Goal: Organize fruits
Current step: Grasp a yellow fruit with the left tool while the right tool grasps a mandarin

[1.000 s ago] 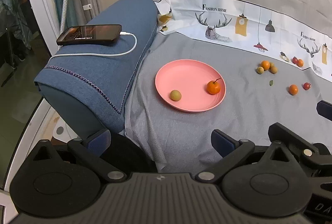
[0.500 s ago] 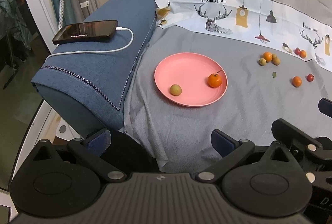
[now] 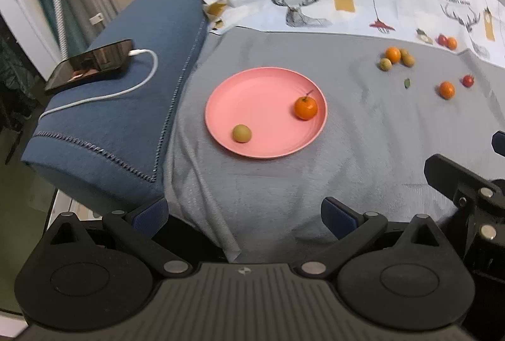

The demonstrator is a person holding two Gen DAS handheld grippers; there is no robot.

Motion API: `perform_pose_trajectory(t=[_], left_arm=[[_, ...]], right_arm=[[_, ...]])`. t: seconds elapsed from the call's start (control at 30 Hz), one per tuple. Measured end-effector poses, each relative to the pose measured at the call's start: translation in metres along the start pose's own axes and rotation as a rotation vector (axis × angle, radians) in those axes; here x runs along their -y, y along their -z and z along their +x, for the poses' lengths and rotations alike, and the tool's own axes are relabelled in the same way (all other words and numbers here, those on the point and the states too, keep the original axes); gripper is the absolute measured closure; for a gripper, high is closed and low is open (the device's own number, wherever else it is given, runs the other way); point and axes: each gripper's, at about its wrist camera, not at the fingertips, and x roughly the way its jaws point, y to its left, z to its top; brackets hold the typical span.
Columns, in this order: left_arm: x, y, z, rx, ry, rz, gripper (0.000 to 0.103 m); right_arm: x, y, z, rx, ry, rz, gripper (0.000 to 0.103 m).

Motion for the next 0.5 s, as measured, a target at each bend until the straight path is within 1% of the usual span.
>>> perform_pose_trajectory(t=[0.3,0.5], left_arm=[[0.034,-0.021,0.029,-0.064,0.011,0.077,0.000],[0.062,-0.038,0.060,-0.119,0.021,0.129,0.000]], right_arm=[[0.040,-0.001,0.020,-0.041,0.041,0.091,0.003],[0.084,0.002,0.042,-0.068,0.113,0.163,0.001]])
